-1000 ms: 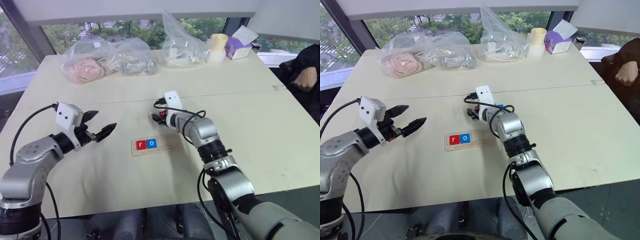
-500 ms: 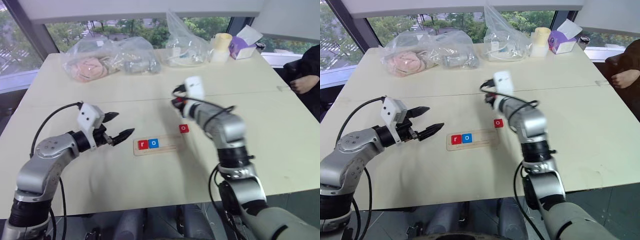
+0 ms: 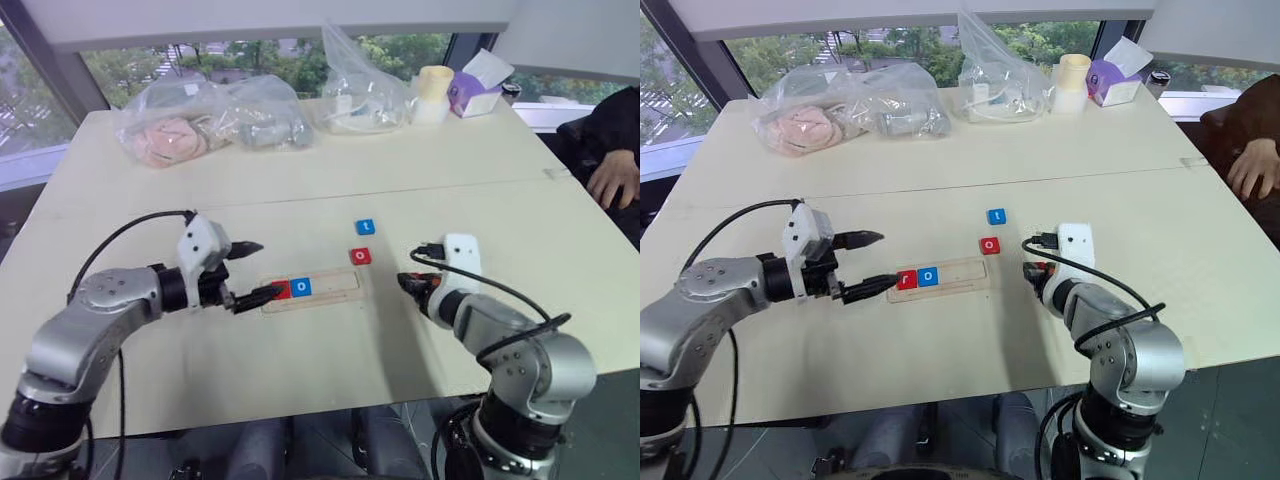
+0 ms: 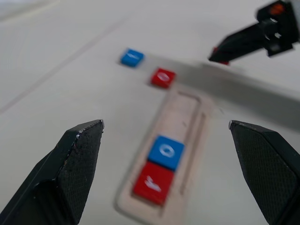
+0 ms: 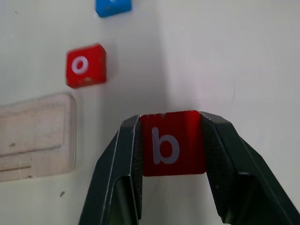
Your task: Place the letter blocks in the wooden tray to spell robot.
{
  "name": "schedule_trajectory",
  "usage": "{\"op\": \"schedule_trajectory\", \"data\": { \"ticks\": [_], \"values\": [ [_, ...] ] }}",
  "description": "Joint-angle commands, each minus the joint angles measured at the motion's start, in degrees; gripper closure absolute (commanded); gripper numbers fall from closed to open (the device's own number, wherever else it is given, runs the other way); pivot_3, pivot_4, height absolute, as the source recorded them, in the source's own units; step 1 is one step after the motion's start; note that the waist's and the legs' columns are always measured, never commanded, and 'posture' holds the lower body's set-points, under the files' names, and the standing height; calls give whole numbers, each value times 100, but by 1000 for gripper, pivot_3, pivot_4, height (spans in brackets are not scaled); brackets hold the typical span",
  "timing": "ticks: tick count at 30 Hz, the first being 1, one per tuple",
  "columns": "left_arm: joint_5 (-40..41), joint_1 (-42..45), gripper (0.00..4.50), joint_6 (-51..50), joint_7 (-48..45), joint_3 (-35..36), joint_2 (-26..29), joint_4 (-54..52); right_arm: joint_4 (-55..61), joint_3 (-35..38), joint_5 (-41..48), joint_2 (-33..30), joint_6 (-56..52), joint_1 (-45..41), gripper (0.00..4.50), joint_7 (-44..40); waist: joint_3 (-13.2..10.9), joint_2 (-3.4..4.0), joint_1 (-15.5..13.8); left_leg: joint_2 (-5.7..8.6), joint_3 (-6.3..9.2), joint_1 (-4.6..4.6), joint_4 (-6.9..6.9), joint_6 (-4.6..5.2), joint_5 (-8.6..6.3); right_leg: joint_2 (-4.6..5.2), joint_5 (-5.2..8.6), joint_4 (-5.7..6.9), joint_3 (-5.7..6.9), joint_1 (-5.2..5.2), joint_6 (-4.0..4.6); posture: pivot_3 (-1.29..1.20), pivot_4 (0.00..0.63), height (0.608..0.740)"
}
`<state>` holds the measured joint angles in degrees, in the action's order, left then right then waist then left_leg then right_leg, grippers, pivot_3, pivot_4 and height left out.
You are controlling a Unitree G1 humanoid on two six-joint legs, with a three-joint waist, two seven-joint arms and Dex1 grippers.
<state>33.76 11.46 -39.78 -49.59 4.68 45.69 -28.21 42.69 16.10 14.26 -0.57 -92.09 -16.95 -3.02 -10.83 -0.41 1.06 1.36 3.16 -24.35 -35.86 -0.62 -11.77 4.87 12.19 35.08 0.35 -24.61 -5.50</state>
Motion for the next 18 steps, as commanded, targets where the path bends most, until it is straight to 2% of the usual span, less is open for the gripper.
{"op": "schedule_trajectory", "data": {
  "ticks": [1,8,9,13,18],
  "values": [
    [47,124,0,44,-114,-3,59,-30,239,67,40,365,-41,126,3320,137,0,0,-19,0,3,0,1,0,0,0,1,0,1,0,1,0,150,740],
    [-5,264,0,83,-64,-37,24,123,250,-76,-6,602,-41,266,3320,303,0,0,-14,3,-1,-5,5,-1,-1,12,1,-5,3,-6,1,0,150,740],
    [2,235,0,69,-87,-13,68,121,243,-152,3,604,-41,275,2279,317,0,0,-12,3,-2,-5,7,-1,-1,12,1,-5,3,-7,1,0,150,740],
    [-40,167,0,94,-215,71,248,228,299,-384,-93,199,-41,94,416,333,0,0,-1,2,-2,-4,13,-1,0,12,1,-5,3,-11,2,0,150,740],
    [-130,134,0,247,-438,68,450,415,259,-180,126,-449,-41,-245,416,-160,-1,1,-17,4,-5,-7,13,-1,0,15,1,-7,3,-14,2,0,150,740]
  ]
}}
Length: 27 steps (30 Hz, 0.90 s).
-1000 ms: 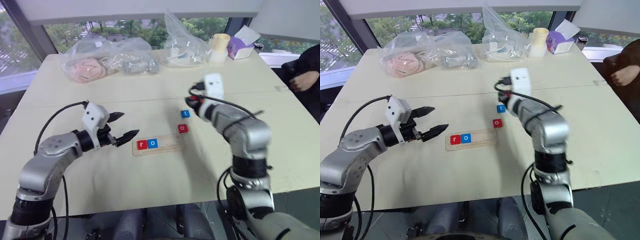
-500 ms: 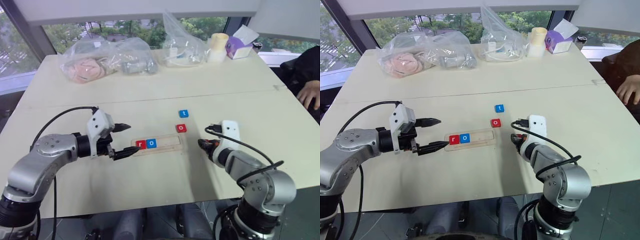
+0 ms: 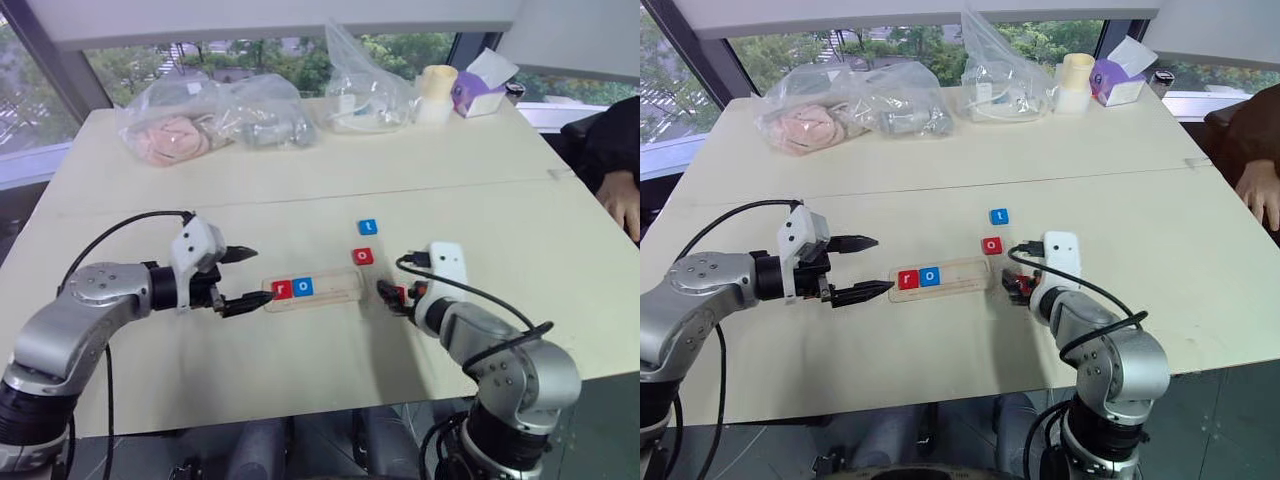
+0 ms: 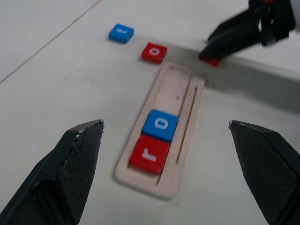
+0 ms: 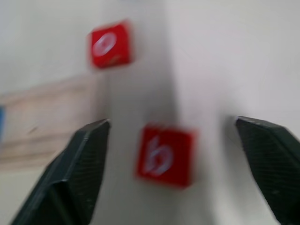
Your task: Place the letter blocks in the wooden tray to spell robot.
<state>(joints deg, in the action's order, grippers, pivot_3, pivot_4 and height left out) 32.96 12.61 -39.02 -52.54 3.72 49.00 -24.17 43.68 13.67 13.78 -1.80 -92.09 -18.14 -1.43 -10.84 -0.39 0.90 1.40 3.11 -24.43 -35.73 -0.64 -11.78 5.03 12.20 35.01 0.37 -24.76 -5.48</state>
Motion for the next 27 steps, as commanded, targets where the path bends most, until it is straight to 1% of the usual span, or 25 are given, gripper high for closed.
{"op": "schedule_trajectory", "data": {
  "ticks": [1,3,4,6,7,8,9,10,11,13,15,18,23,27],
  "values": [
    [-40,21,0,191,-244,157,186,31,144,96,292,-556,-39,-166,416,-543,0,0,-3,0,0,-1,1,0,0,0,0,-1,0,0,0,0,150,740],
    [-31,-3,0,250,-420,150,306,45,106,123,545,-965,12,-164,416,-993,-1,-2,3,0,-1,-2,5,0,0,1,1,-4,0,-2,0,0,150,740],
    [-15,-23,0,271,-529,148,384,27,91,119,736,-1255,201,-100,416,-1336,-1,-1,6,-1,-2,-2,8,0,0,1,1,-6,0,-4,1,0,150,740],
    [76,-64,0,252,-733,166,535,-68,43,-20,1151,-2035,883,146,416,-2271,-3,0,8,-1,-6,-4,13,0,0,2,2,-7,0,-7,2,0,150,740],
    [138,-78,0,218,-800,183,597,-136,19,-170,1289,-2526,1438,353,416,-2875,-4,-1,1,-1,-7,-3,16,0,0,2,3,-10,0,-6,3,0,150,740],
    [177,-75,0,192,-812,200,616,-188,-10,-424,1248,-3152,2296,695,416,-3659,-5,-1,-10,-2,-8,-4,17,0,0,2,4,-16,0,-5,1,0,150,740],
    [198,-78,0,177,-815,217,624,-220,-54,-601,1197,-3588,2956,956,416,-4188,-6,1,-29,-1,-9,-7,18,0,0,2,7,-20,1,-4,-3,0,150,740],
    [252,-72,0,131,-806,216,614,-266,-224,-709,1148,-3944,3571,1185,416,-4661,-5,-4,-20,1,-18,-6,20,1,-1,4,20,-32,2,3,-24,0,150,740],
    [256,-61,0,112,-785,186,614,-304,-587,-931,950,-4299,4300,1312,416,-5111,-4,-6,-12,-3,-24,-1,26,2,-1,0,20,-52,9,16,-25,0,150,740],
    [309,-48,0,41,-745,173,609,-371,-1337,-1309,580,-4684,5367,1292,416,-5603,-8,-12,28,-9,-33,3,28,2,-1,-1,15,-69,11,24,-22,0,150,740],
    [346,-89,0,-9,-729,206,622,-438,-1896,-1538,358,-4799,6084,1137,416,-5844,-10,-16,28,-17,-56,7,26,2,-1,3,10,-75,11,23,-16,0,150,740],
    [450,-256,0,-126,-703,276,666,-601,-2864,-1790,-4,-4676,6916,692,416,-5887,-12,-17,11,-18,-63,6,23,2,-1,3,0,-74,8,21,-9,0,150,740],
    [657,-741,0,-301,-717,473,785,-1055,-4101,-2112,-289,-4486,7723,45,416,-6201,-15,-22,-15,-19,-64,5,24,2,-1,1,-16,-73,7,18,8,0,150,740],
    [635,-852,0,-300,-659,460,820,-1175,-4584,-2272,-404,-4397,8050,-200,416,-6423,-17,-25,-48,-18,-63,4,22,2,-1,0,-17,-71,7,19,7,0,150,740]
  ]
}}
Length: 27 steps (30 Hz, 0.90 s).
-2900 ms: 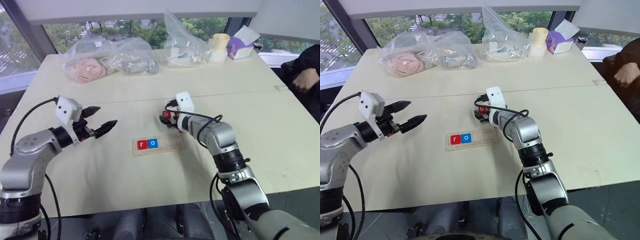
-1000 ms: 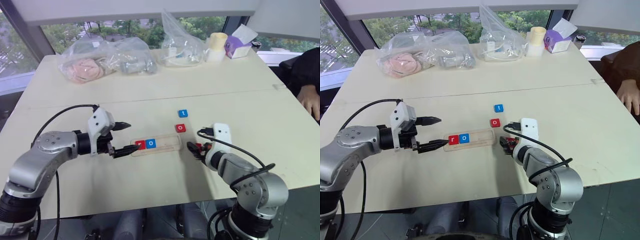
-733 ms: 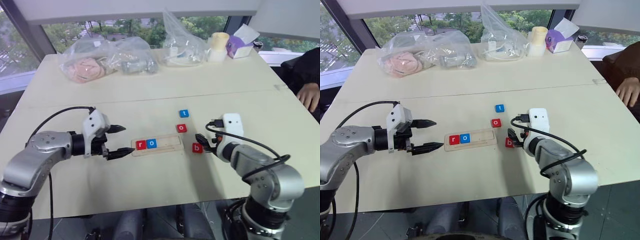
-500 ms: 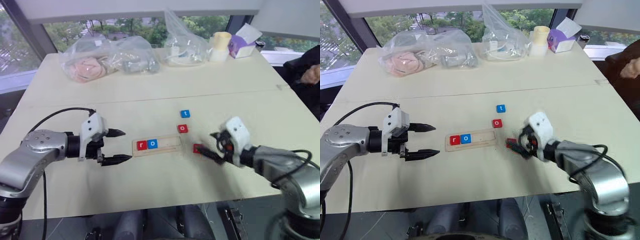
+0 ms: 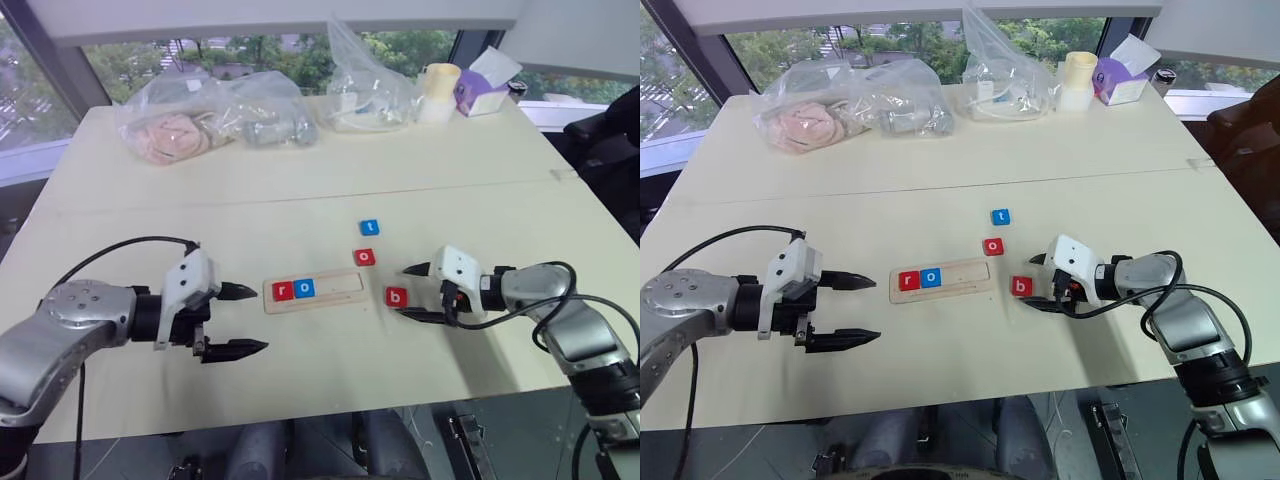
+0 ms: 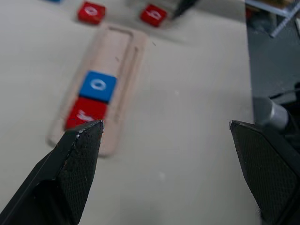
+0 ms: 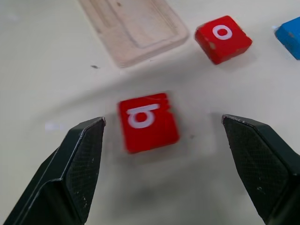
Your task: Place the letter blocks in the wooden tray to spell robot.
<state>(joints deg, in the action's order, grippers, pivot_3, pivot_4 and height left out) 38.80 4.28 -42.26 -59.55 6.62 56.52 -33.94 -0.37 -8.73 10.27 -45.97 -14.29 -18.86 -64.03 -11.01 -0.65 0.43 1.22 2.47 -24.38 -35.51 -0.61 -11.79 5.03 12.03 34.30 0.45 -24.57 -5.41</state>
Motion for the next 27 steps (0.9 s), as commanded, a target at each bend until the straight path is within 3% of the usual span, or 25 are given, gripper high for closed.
{"op": "schedule_trajectory", "data": {
  "ticks": [1,5,6,8,12,13,21,27],
  "values": [
    [39,-24,0,33,62,160,62,-205,-260,-52,-70,38,317,-163,416,-192,0,0,2,1,0,0,-3,0,0,1,-1,2,0,1,-1,0,150,740],
    [-22,-16,0,85,122,113,41,-155,-496,-85,-69,94,444,-210,416,-298,0,0,20,0,-2,1,-15,0,0,0,-5,4,-2,6,-5,0,150,740],
    [-52,-23,0,103,133,87,40,-134,-536,-63,-2,133,468,-205,650,-340,0,0,19,0,-2,2,-16,0,0,0,-5,5,-2,6,-5,0,150,740],
    [-83,-61,0,109,130,59,54,-110,-573,-50,62,198,537,-219,1207,-410,0,0,20,0,-2,2,-18,0,0,-1,-6,7,-2,7,-5,0,150,740],
    [-136,-125,0,133,85,82,81,-37,-567,-55,37,309,468,-299,3152,-393,0,0,28,0,-3,5,-20,0,0,-2,-8,12,-4,7,-6,0,150,740],
    [-153,-141,0,147,73,93,90,-6,-550,-57,36,327,425,-319,3348,-384,0,0,28,-1,-3,6,-20,0,0,-2,-8,13,-4,7,-5,0,150,740],
    [-537,-340,0,573,-539,410,652,872,136,-356,307,830,-594,-1452,3341,-513,-2,4,60,-6,-13,11,-17,0,0,-9,-9,29,-12,-6,-3,0,150,740],
    [-648,-180,0,828,-481,339,515,1110,-227,-989,25,1494,-593,-2107,3341,-615,-2,2,13,-7,-11,7,-12,0,0,-7,-9,27,-11,-8,-3,0,150,740]
  ]
}}
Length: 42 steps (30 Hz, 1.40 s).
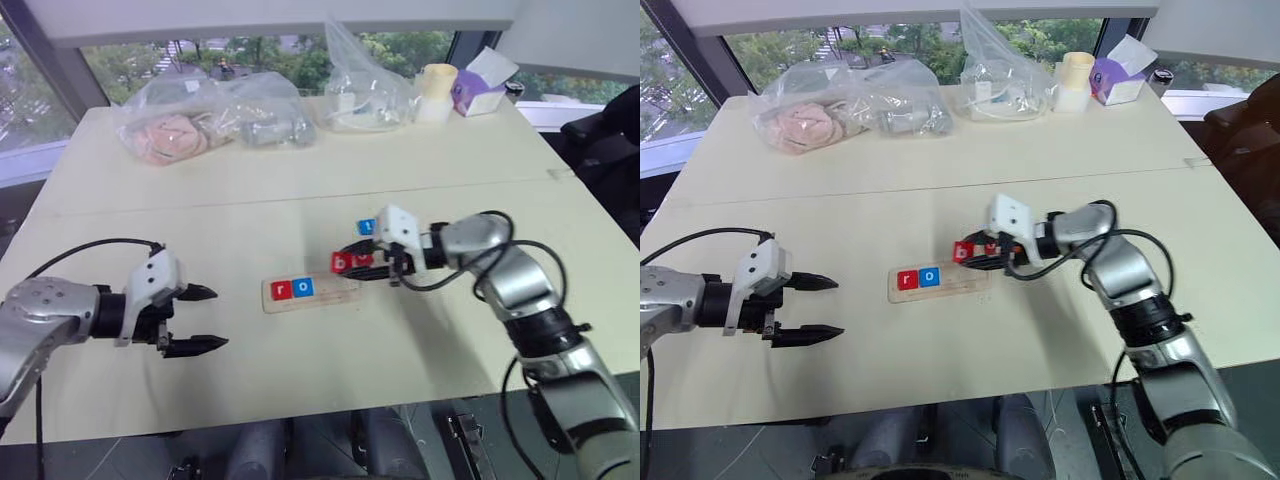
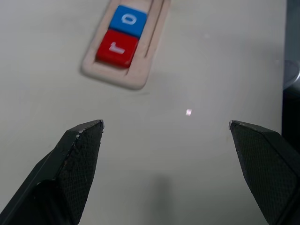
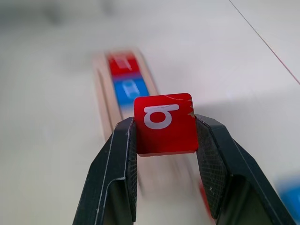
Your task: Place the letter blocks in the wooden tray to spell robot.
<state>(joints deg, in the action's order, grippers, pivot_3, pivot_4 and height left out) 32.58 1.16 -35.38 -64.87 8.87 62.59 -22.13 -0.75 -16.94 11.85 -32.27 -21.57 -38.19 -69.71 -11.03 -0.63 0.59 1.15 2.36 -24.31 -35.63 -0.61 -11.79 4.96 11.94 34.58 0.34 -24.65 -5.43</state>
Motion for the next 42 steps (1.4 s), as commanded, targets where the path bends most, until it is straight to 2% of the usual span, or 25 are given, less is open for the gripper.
{"op": "schedule_trajectory", "data": {
  "ticks": [1,5,12,26,32,33,42],
  "values": [
    [-15,149,0,140,99,105,-153,-93,-329,-247,-205,193,228,-237,3341,-58,0,0,-5,3,-1,-1,-3,0,0,4,0,0,0,0,0,0,150,740],
    [-5,131,0,41,290,3,-351,-284,-920,-451,-400,450,558,-459,3341,-111,1,-1,22,7,-10,-3,-15,-1,0,8,-4,0,-3,4,1,0,150,740],
    [-65,173,0,22,567,-129,-617,-430,-1667,-668,-799,548,1195,-678,3341,-282,1,-1,28,9,-12,5,-11,-1,0,-4,-5,26,-4,-4,-2,0,150,740],
    [-36,18,0,-124,693,-28,-657,-601,-2142,-589,-938,801,1405,-804,3341,-341,1,-1,34,9,-14,16,-11,-1,0,-4,-4,40,-6,-3,-2,0,150,740],
    [-26,49,0,-136,726,-56,-686,-605,-2183,-559,-1100,796,1650,-830,357,-171,1,-1,30,10,-14,17,-10,-1,0,-4,-4,42,-6,-3,-2,0,150,740],
    [-33,55,0,-130,728,-65,-687,-596,-2144,-523,-1081,794,1636,-831,43,-157,1,-1,31,9,-14,17,-10,-1,0,-4,-4,42,-7,-3,-2,0,150,740],
    [-7,46,0,-131,737,-62,-710,-610,-1277,-14,-898,377,1197,-556,43,65,1,-2,16,9,-14,18,-11,-1,0,-3,-4,44,-7,-3,-2,0,150,740]
  ]
}}
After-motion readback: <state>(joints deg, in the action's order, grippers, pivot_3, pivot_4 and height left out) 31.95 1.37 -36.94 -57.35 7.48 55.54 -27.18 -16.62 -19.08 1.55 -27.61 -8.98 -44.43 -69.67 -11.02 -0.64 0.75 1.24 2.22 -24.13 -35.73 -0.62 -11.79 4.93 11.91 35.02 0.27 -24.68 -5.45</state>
